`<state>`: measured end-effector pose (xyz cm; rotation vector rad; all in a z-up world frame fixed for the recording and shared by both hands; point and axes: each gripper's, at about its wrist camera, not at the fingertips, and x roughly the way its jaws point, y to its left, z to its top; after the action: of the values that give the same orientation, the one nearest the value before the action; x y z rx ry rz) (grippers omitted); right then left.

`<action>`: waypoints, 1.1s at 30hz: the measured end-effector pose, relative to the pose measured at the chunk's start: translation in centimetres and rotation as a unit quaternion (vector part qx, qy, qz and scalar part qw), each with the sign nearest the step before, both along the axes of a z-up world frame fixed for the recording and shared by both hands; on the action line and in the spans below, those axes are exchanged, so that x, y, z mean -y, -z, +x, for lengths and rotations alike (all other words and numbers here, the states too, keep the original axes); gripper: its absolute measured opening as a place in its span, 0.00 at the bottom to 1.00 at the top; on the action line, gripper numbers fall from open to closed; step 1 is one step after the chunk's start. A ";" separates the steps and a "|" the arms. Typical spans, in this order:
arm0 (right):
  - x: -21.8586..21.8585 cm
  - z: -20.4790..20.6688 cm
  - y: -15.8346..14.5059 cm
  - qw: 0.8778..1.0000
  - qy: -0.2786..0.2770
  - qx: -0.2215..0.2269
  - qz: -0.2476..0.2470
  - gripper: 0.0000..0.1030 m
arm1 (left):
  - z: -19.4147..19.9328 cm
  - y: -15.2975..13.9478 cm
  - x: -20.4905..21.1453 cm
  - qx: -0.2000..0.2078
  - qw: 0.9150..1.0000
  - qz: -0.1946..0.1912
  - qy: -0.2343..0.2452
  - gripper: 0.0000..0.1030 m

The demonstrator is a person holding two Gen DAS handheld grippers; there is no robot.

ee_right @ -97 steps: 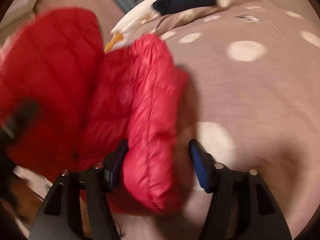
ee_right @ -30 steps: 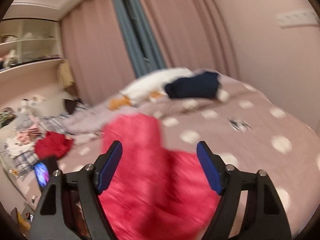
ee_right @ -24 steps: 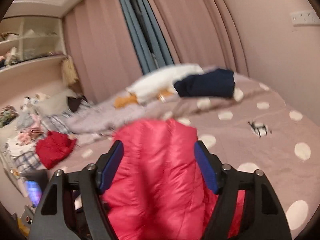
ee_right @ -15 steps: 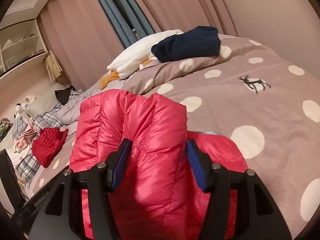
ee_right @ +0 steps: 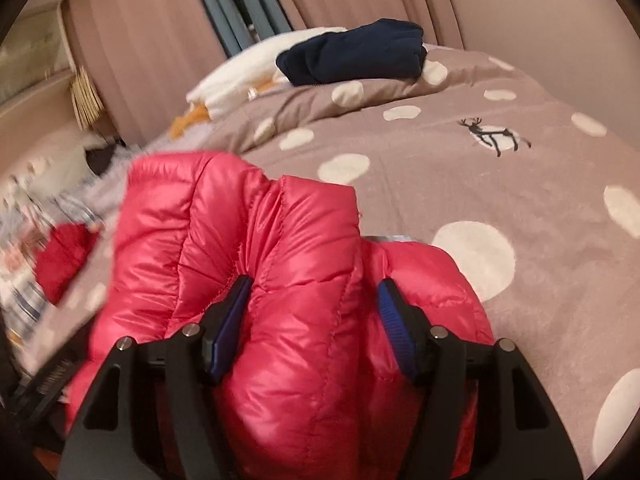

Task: Fold large clothes
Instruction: 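Grasp the folded jacket bundle with the right tool while the left tool grips its other end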

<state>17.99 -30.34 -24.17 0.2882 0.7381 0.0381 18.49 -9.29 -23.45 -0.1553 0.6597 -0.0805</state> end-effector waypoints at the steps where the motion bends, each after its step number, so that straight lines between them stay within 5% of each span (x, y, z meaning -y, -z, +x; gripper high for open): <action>1: -0.3 0.1 0.2 1.000 -0.001 -0.002 -0.012 0.60 | 0.1 0.1 0.2 0.002 1.000 0.004 -0.001 0.74; 7: 1.0 0.3 1.8 1.000 -0.005 -0.002 0.017 0.60 | 0.0 0.8 0.5 0.018 1.000 -0.002 0.008 0.74; 25: 0.4 0.1 1.7 1.000 0.004 0.010 -0.002 0.63 | -0.6 1.1 0.8 0.051 0.999 0.014 -0.005 0.74; 31: 0.6 -0.2 1.5 1.000 0.015 0.015 -0.001 0.72 | -0.3 0.7 -0.4 0.032 0.999 -0.013 0.007 0.81; 33: 0.6 -0.2 1.2 1.000 0.026 0.010 -0.008 0.79 | 0.0 0.4 -1.6 0.010 0.998 -0.052 0.023 0.86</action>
<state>17.76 -30.90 -25.33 0.2911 0.7096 -0.0148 18.53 -7.71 -23.85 -0.2398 0.6391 -0.1613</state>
